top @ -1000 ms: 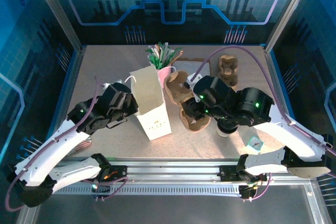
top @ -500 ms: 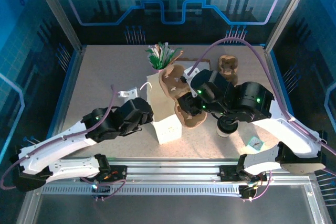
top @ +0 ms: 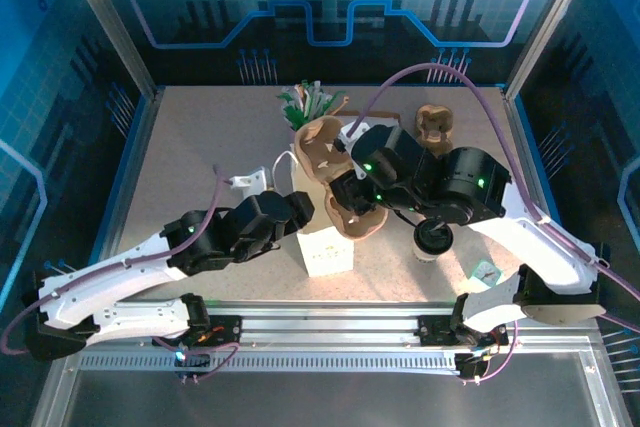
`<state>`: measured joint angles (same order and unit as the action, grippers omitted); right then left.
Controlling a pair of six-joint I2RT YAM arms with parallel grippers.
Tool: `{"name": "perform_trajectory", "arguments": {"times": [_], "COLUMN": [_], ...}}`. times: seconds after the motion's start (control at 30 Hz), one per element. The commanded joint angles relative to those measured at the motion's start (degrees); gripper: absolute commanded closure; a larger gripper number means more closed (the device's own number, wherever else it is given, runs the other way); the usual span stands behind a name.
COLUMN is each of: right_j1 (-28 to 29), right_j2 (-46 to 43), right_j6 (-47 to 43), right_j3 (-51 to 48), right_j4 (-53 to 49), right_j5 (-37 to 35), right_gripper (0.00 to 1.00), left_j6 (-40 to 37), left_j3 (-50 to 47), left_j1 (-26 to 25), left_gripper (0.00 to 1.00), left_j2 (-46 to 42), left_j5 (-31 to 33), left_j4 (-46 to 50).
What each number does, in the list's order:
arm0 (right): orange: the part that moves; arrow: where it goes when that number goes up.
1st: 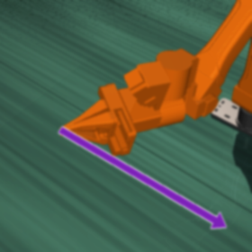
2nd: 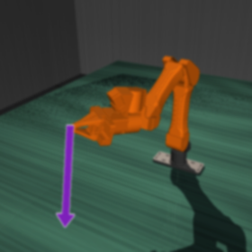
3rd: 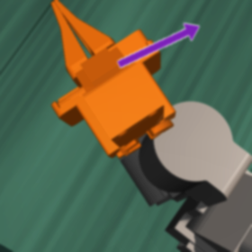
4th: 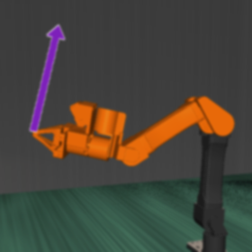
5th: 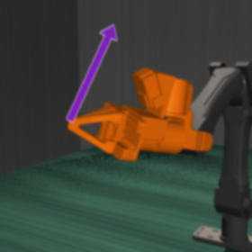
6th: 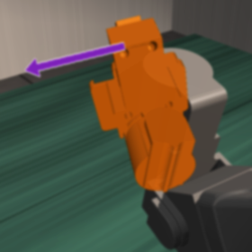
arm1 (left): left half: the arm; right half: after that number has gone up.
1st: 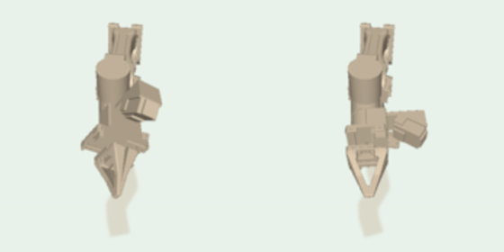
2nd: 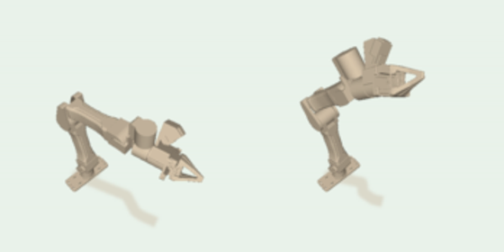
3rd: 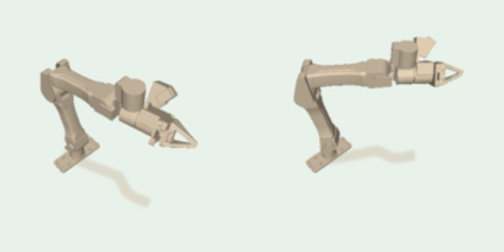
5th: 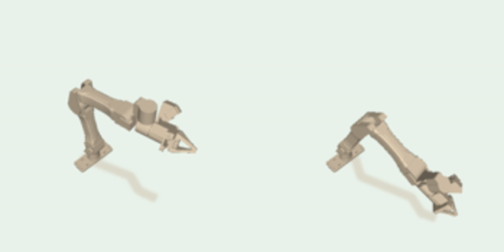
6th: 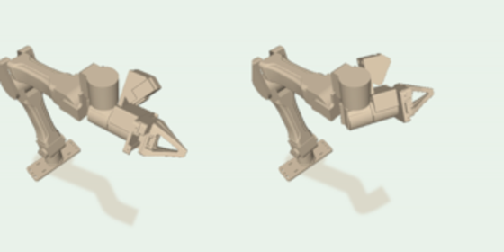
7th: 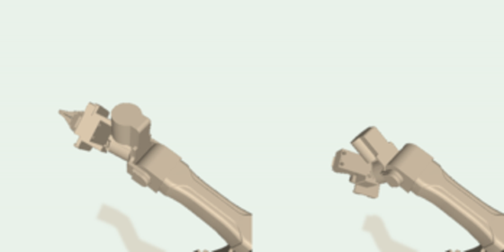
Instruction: Pack the takeout coffee
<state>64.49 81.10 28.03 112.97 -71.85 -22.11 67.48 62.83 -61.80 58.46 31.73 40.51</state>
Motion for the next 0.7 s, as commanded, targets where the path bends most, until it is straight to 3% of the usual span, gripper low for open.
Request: {"name": "perform_trajectory", "arguments": {"times": [0.0,0.1,0.43,0.67], "right_j1": [0.6,0.5,-0.6,-0.7], "right_j2": [0.6,0.4,0.6,0.9], "right_j6": [-0.7,-0.7,-0.7,-0.1], "right_j3": [2.0,1.9,2.5,3.1], "right_j4": [-1.6,-1.6,-1.8,-2.3], "right_j5": [-1.2,-1.4,-1.8,-2.1], "right_gripper": [0.69,0.69,0.69,0.69], "left_j6": [-1.5,-3.4,-15.9,-21.9], "left_j3": [0.9,1.5,8.3,11.1], "left_j1": [-0.4,-0.4,0.0,5.6], "left_gripper": [0.29,0.24,0.2,0.29], "left_j2": [-2.7,-4.8,-6.4,-3.4], "left_j5": [1.4,2.2,11.3,7.5], "left_j4": [-3.2,-3.2,1.1,1.1]}}
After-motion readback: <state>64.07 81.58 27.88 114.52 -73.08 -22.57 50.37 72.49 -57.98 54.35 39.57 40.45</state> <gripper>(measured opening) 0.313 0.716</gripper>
